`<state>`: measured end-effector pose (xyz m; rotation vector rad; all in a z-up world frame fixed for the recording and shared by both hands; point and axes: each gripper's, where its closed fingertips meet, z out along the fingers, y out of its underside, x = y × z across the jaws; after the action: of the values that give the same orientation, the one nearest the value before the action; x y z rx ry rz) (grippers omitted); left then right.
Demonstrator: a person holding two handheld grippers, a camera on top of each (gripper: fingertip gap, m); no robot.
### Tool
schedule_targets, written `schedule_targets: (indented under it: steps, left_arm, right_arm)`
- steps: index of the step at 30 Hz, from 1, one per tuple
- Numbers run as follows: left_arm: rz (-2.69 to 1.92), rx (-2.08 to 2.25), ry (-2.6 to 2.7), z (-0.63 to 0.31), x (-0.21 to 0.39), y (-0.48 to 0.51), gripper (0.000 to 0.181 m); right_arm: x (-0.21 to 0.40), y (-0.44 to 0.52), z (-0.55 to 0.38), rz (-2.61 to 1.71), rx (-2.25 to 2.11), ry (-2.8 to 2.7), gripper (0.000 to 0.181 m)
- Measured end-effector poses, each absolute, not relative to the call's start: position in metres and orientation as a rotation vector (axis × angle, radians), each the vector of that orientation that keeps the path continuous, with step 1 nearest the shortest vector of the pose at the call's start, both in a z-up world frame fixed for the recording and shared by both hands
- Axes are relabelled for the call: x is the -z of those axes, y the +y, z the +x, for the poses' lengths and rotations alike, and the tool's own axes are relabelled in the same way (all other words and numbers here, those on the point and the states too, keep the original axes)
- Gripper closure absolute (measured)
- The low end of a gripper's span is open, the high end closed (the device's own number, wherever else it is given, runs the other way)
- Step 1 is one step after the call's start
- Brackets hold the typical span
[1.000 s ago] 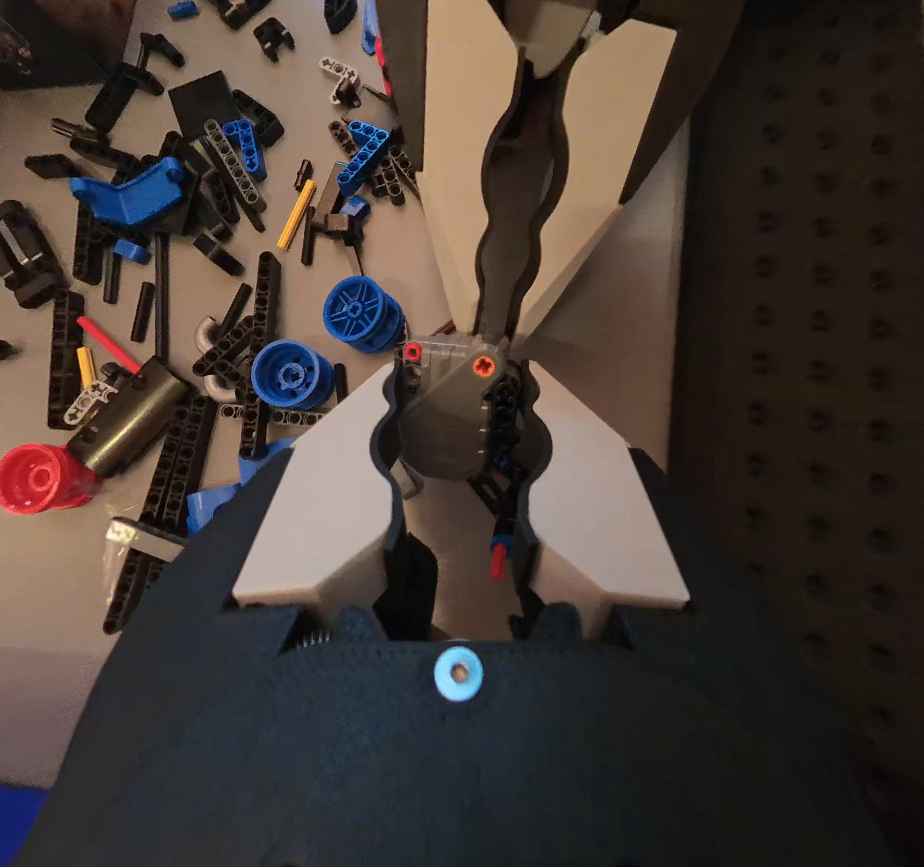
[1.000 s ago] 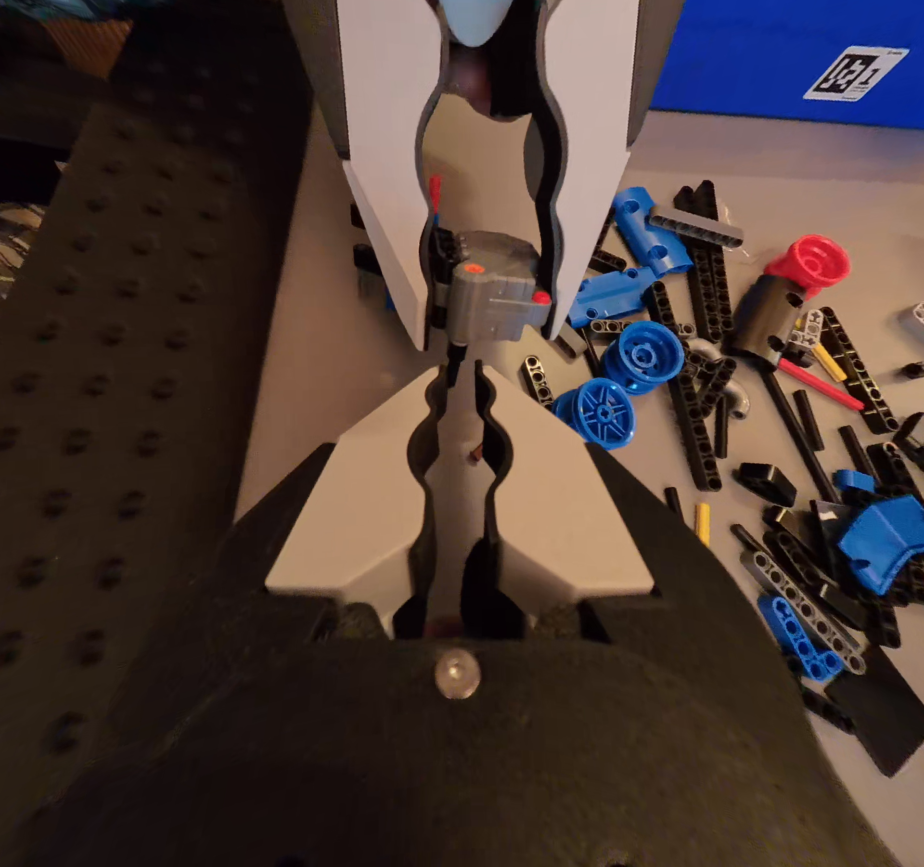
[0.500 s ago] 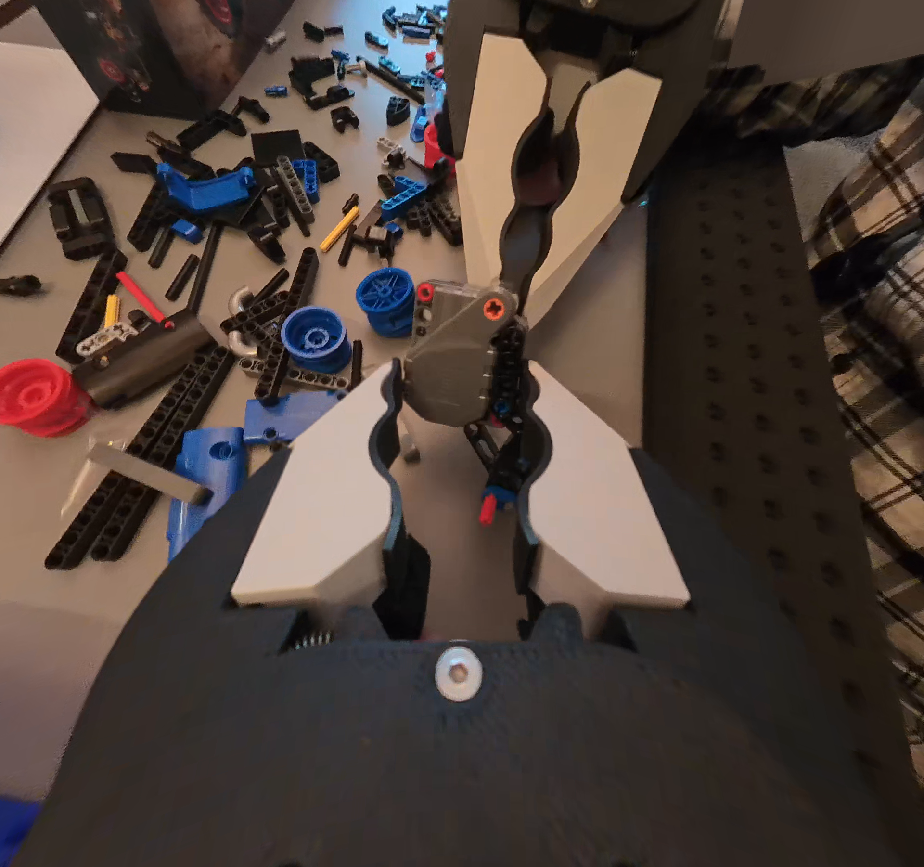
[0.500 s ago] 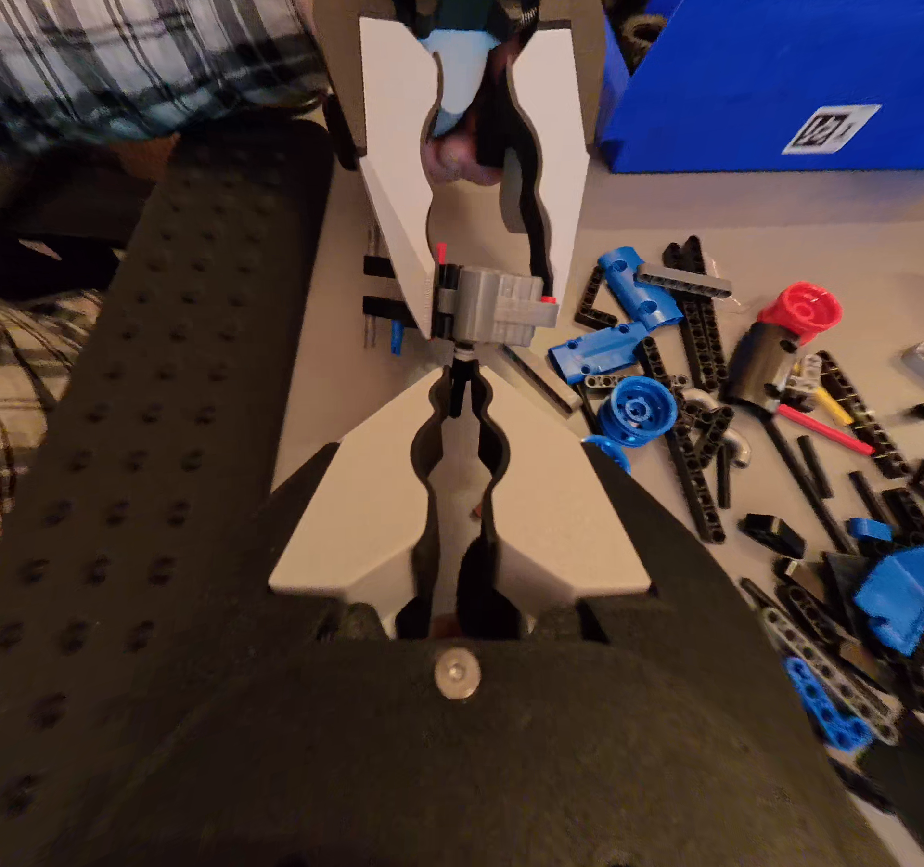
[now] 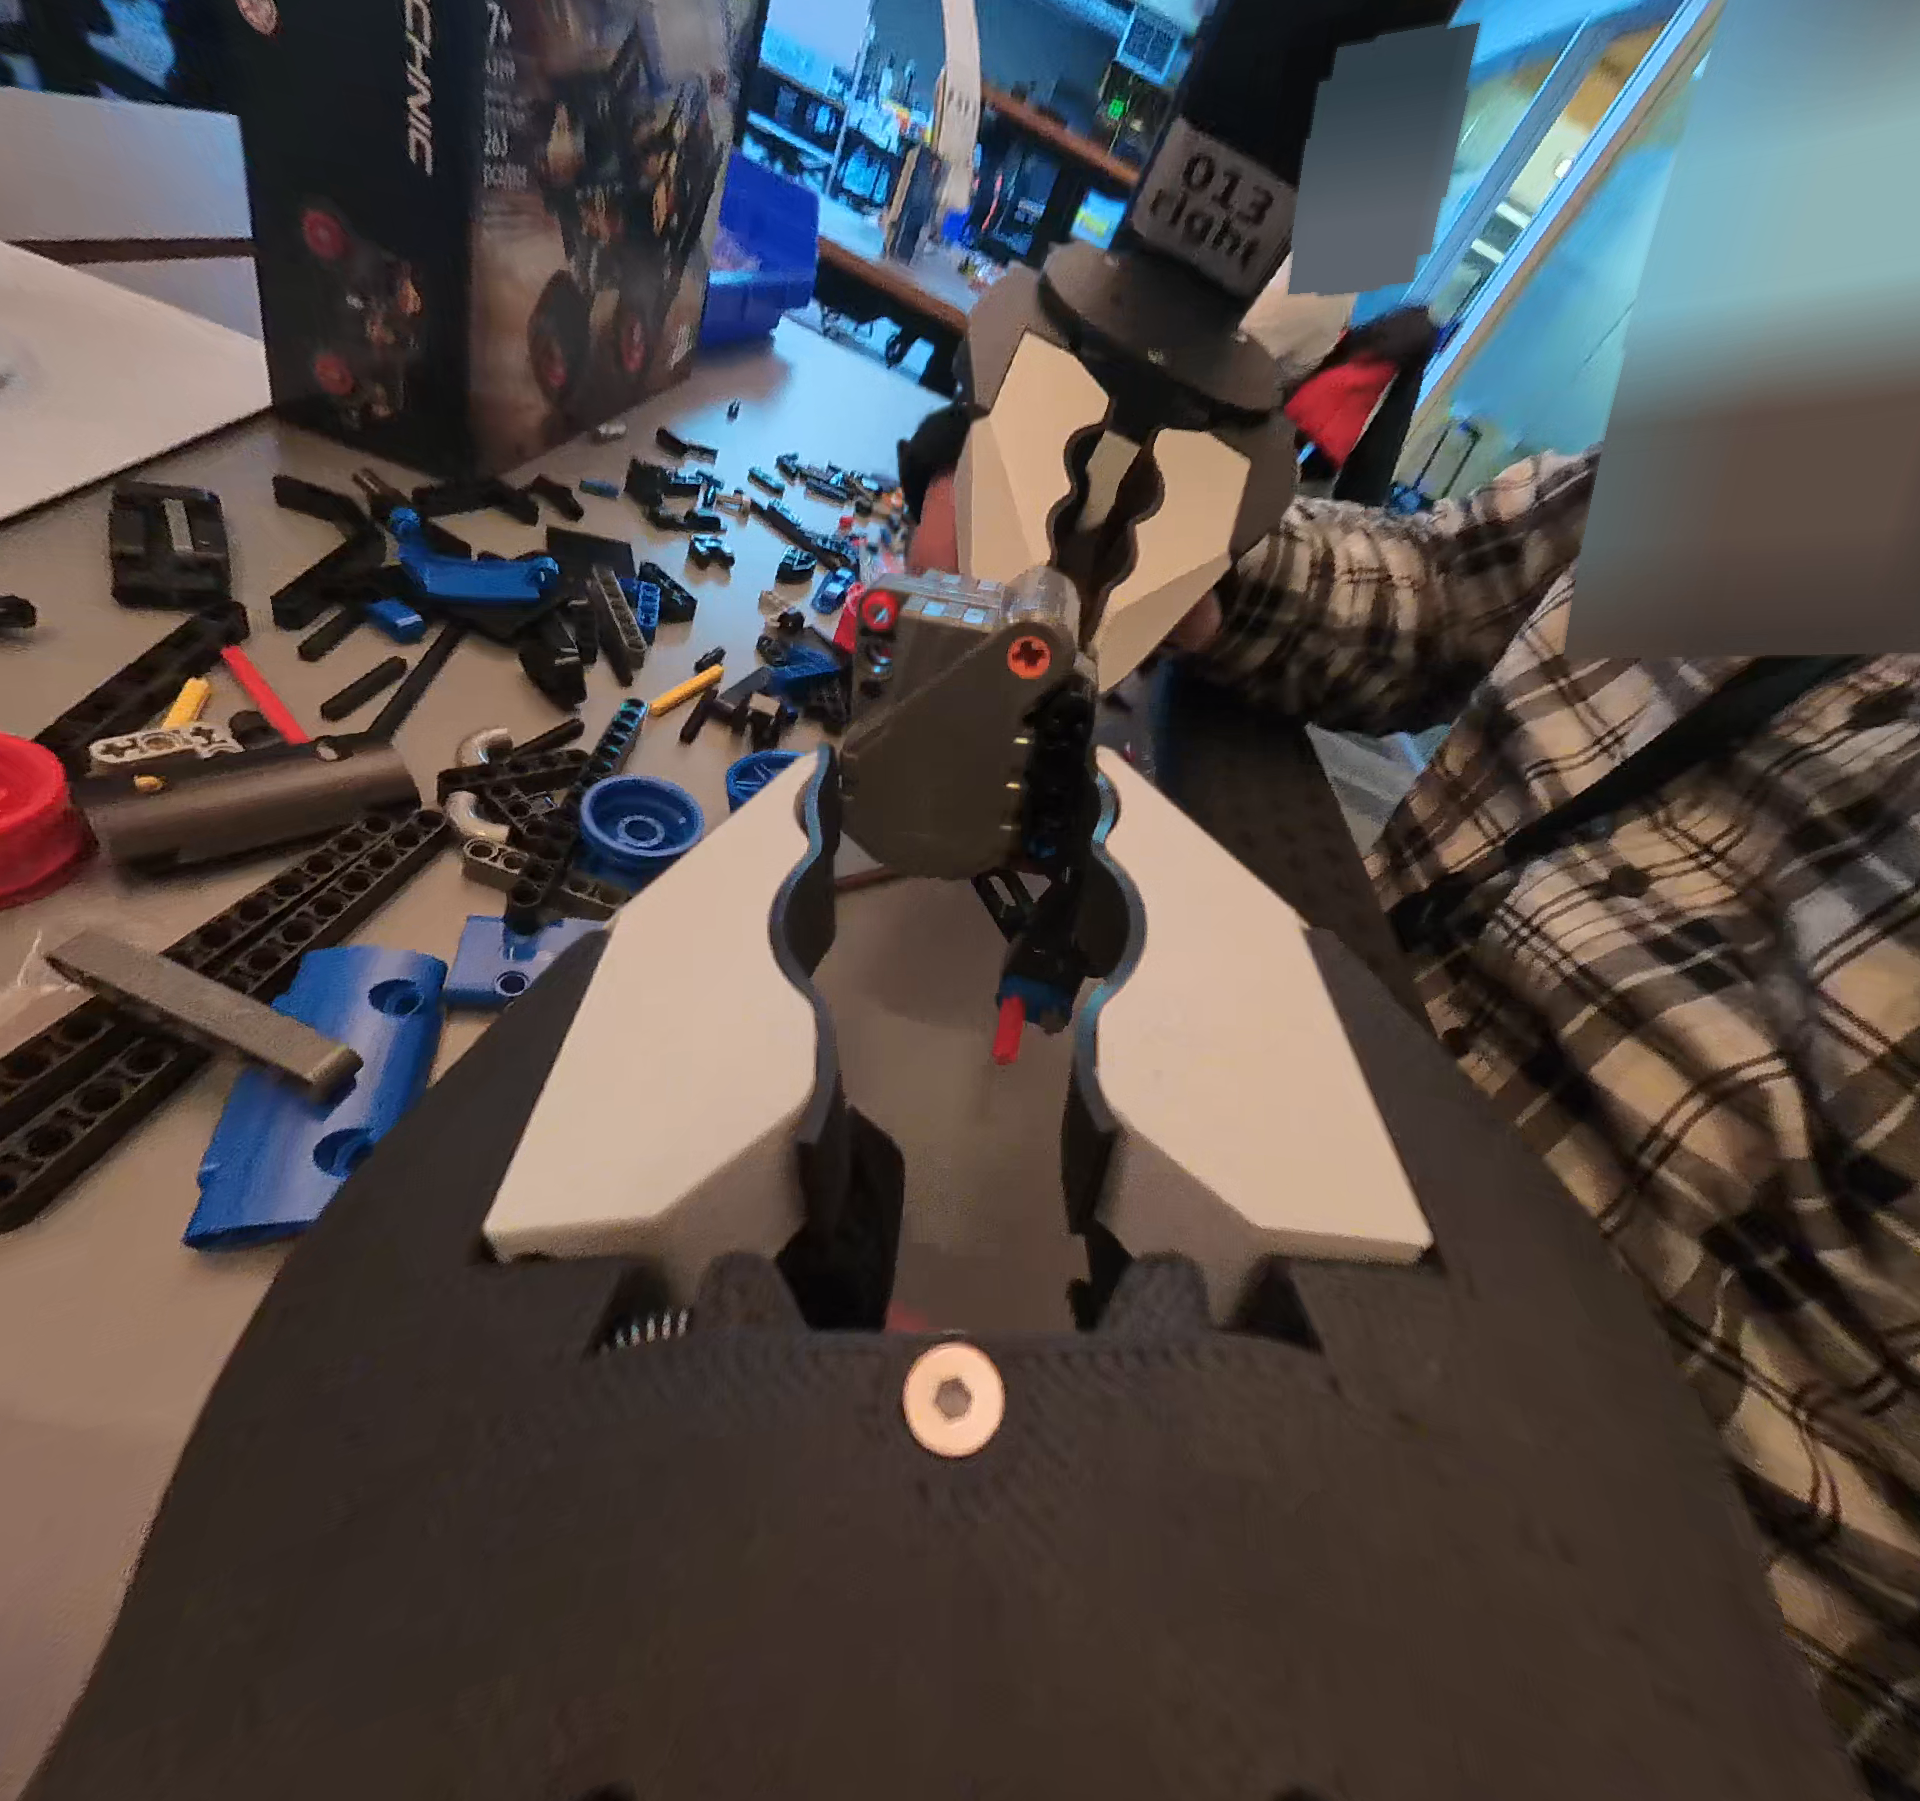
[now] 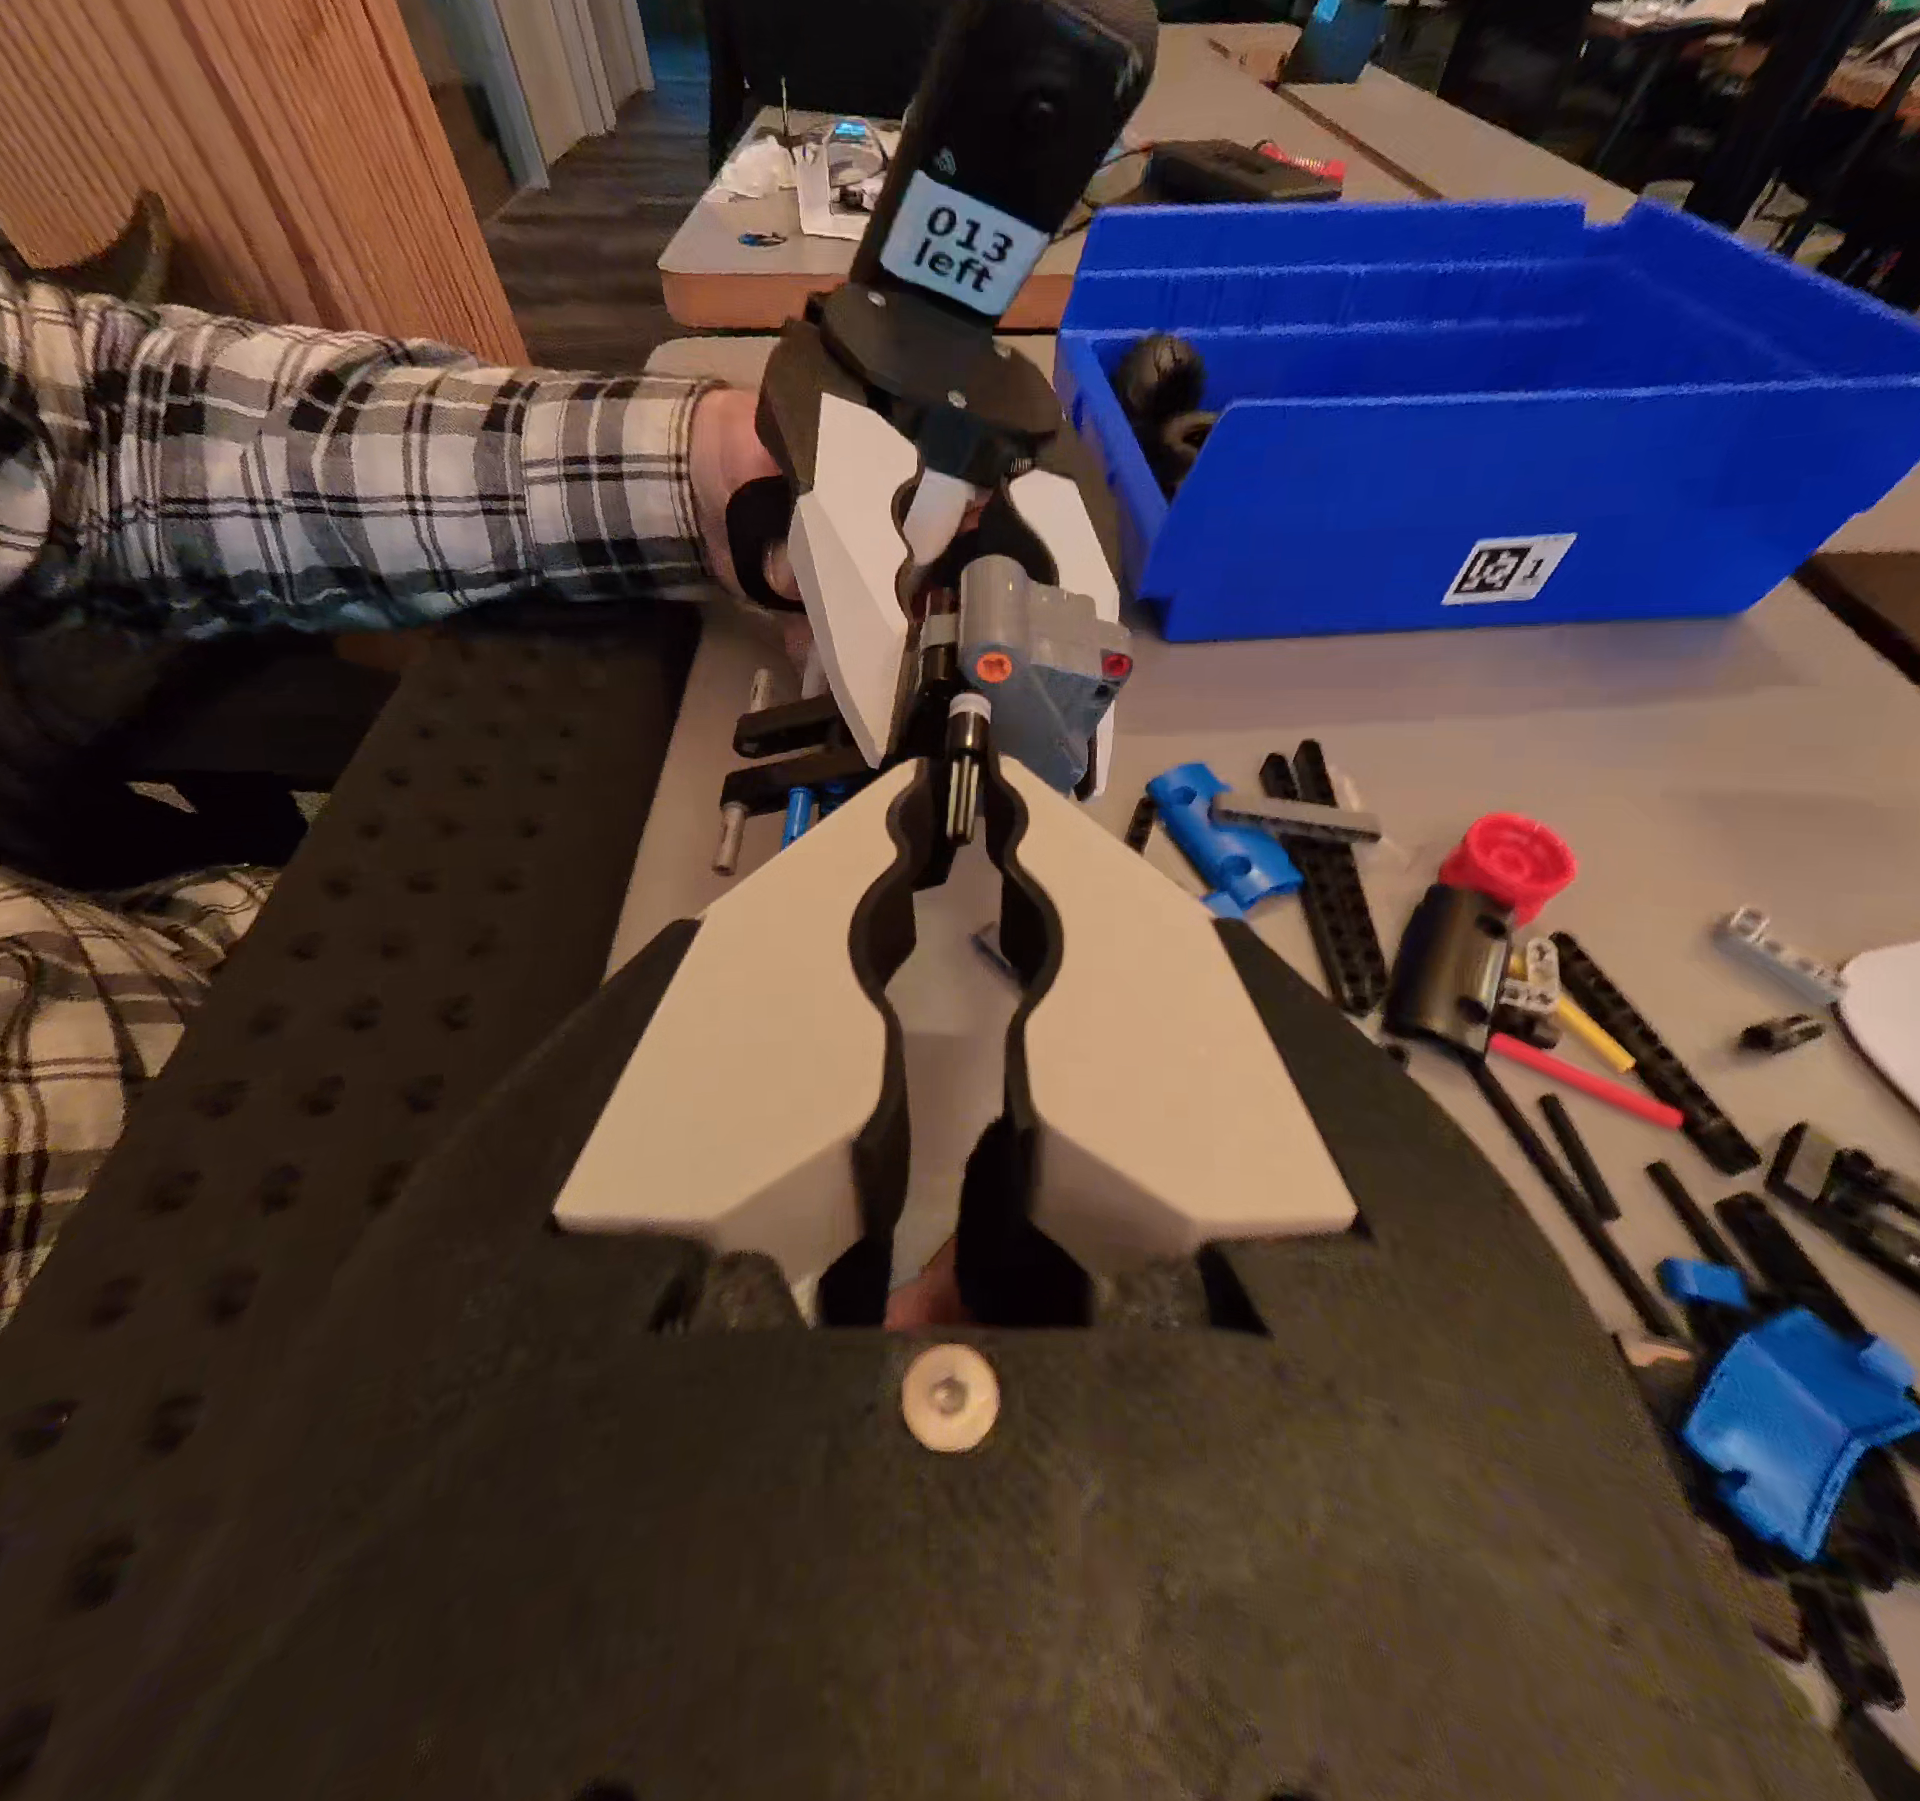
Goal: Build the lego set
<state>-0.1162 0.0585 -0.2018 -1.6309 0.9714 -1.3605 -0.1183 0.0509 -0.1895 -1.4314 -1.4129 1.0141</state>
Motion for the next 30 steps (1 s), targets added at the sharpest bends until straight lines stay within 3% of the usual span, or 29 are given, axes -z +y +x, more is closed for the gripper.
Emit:
schedule_targets:
  steps: [11, 27, 30]
  left_arm:
    - [-1.510, 1.570, 0.853, -0.123, 0.183, 0.061, 0.138]
    - [-1.421, 1.736, 0.764, -0.133, 0.169, 0.063, 0.139]
    - [-1.418, 1.736, 0.765, -0.133, 0.169, 0.062, 0.138]
  right_arm:
    - [0.163, 0.049, -0.134, -1.214, -0.859, -1.451, 0.176]
    - [0.154, 0.057, -0.130, -1.224, -0.852, -1.421, 0.166]
    - [0.155, 0.060, -0.126, -1.244, -0.870, -1.415, 0.171]
